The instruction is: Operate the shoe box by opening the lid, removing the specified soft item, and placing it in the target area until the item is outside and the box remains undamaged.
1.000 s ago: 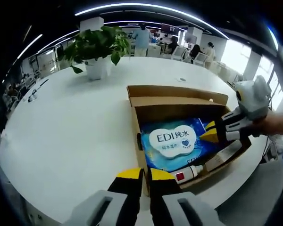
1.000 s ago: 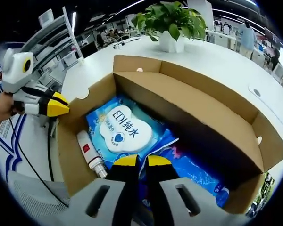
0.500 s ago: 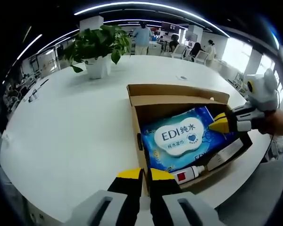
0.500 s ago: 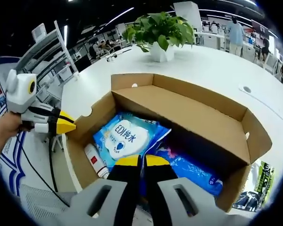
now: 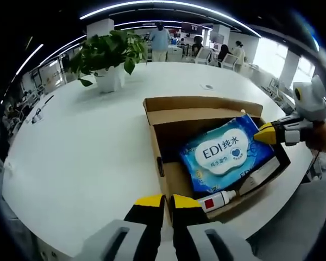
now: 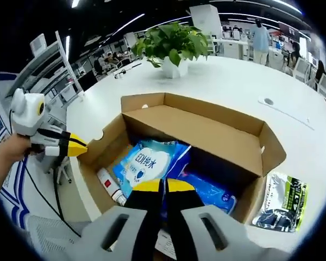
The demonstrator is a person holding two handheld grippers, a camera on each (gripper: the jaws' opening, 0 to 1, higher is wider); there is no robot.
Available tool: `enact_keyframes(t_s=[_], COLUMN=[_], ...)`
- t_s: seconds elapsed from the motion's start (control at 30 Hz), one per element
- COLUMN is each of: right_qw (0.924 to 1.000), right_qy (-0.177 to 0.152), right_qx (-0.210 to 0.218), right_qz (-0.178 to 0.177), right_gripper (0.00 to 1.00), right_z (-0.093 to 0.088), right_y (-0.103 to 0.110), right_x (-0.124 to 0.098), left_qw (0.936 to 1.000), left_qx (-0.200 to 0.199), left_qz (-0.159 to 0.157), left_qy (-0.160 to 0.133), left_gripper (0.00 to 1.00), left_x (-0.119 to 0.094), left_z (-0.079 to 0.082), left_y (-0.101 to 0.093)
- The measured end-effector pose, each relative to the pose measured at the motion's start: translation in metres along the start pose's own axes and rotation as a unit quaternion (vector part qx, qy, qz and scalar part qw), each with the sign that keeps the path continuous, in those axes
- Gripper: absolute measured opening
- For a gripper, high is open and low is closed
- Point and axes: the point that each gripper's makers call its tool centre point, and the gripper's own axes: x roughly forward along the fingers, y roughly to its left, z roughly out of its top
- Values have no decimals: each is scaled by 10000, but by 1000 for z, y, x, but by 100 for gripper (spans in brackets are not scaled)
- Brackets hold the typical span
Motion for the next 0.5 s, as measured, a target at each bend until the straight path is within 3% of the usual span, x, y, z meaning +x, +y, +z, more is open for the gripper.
enact_keyframes(t_s=[0.2,0.5], right_qw=[9999,9997], right_qy=[-45,-86], right_qx=[63,151], right_qz=[-74,-144], right_gripper=[0,0], right_z=[-2,-10], right_y=[-7,-16], right_x=[-5,-12], left_qw=[9998,9996], left_qx=[26,193], left_qz=[-81,-187], left_qy=[-167,-128], left_gripper=[8,18], left_x=[-5,6], left_z=[17,22], left_y=[-7,-26])
